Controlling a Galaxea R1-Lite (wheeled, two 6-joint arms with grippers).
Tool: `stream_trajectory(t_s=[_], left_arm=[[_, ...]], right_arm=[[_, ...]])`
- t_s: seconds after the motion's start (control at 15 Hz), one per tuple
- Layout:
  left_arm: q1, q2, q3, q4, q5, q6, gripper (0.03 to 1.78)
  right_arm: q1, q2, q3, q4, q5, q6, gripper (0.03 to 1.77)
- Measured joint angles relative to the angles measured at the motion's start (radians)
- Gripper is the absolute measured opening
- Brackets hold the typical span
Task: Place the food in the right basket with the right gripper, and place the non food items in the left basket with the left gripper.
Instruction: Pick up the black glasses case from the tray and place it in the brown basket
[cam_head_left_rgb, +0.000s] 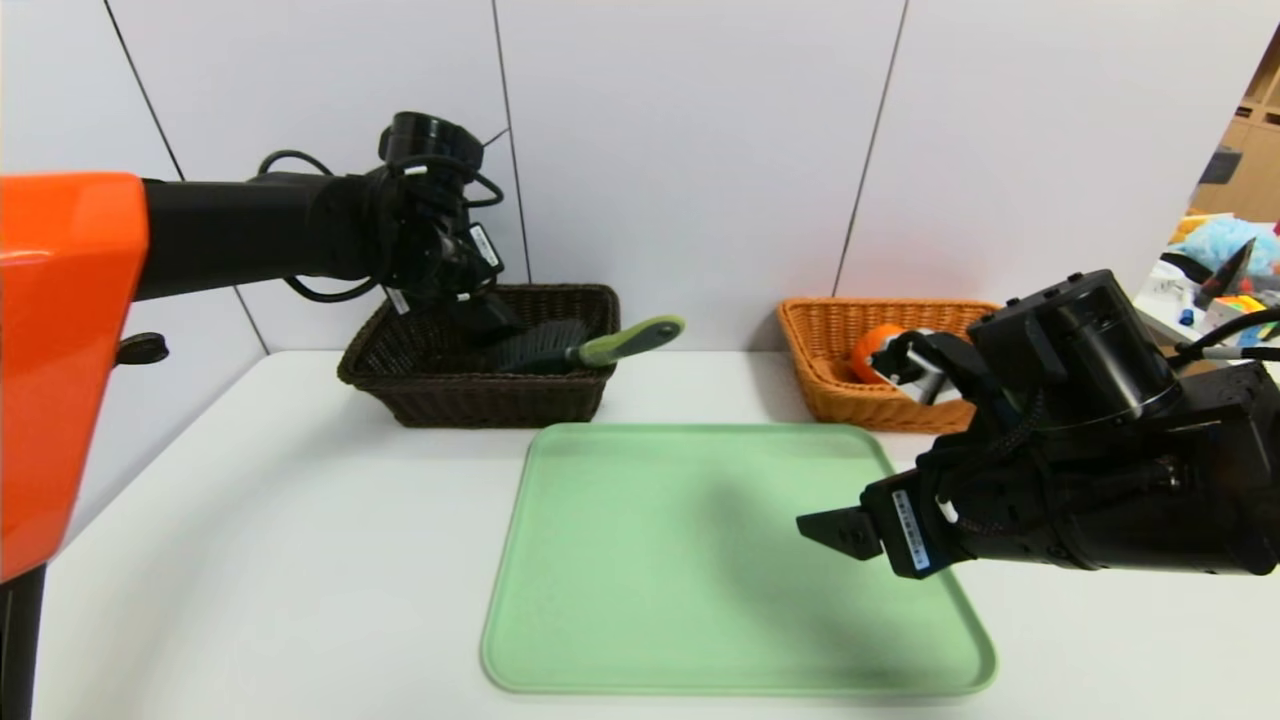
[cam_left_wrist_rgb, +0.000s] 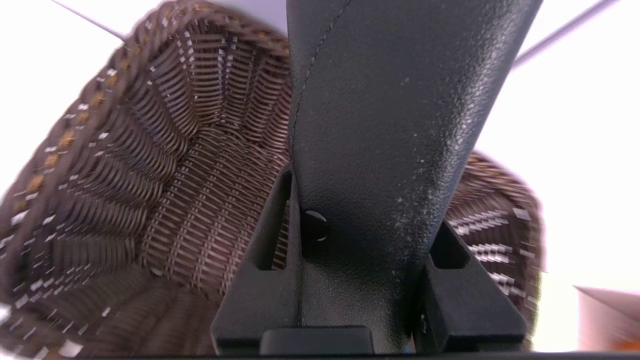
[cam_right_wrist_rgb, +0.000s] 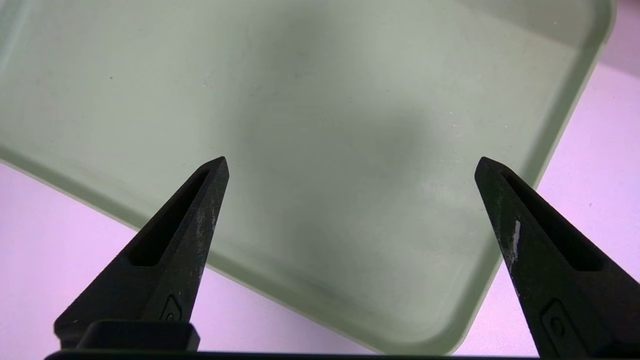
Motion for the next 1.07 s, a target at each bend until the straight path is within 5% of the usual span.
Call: stream_trajectory(t_s=[1.07], left_arm=[[0.053,0.127,-0.033,-0.001,0.003,-0.002,0.54]], right_arm=[[-0.001,0.017,-0.004,-0.004,-0.002,0.000,1.70]])
